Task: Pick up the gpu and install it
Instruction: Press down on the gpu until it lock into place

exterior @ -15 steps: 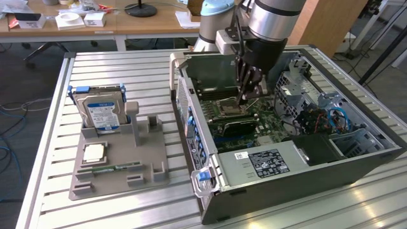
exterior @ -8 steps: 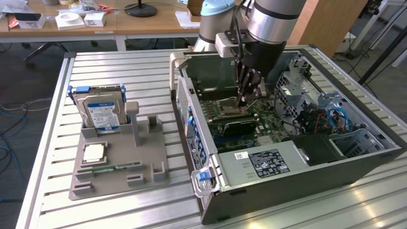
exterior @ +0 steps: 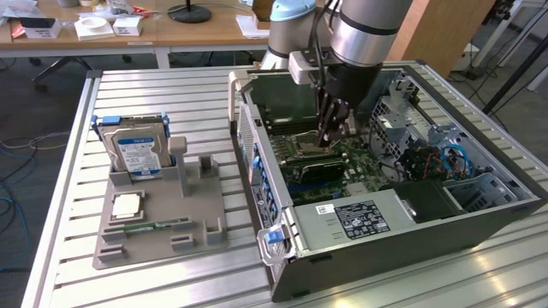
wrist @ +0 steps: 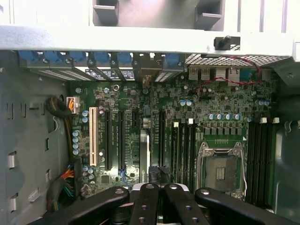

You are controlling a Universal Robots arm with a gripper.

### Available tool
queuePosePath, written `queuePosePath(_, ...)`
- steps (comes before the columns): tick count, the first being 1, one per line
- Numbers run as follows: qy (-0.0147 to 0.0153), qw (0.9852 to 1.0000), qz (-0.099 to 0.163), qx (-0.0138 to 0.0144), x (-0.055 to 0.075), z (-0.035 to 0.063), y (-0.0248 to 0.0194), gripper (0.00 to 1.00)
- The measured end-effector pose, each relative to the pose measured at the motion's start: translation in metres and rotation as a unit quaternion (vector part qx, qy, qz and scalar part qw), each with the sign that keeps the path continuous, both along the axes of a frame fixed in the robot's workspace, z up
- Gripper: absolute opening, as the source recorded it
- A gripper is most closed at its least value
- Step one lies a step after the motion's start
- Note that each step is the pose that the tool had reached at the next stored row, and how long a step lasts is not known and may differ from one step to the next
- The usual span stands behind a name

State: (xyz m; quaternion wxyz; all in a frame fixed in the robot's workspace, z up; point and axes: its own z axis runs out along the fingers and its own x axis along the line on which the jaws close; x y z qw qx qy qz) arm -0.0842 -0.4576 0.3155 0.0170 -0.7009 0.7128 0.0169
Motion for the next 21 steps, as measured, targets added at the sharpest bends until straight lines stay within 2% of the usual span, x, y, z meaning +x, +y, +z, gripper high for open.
queuePosePath(11,0.0000,1.0000,0.000,0.0016,0.000,-0.0167,0.0000,0.10)
queuePosePath(17,-0.0001,1.0000,0.000,0.0031,0.000,-0.0232,0.0000,0.10)
queuePosePath(21,0.0001,1.0000,0.000,0.0029,0.000,-0.0240,0.0000,0.10)
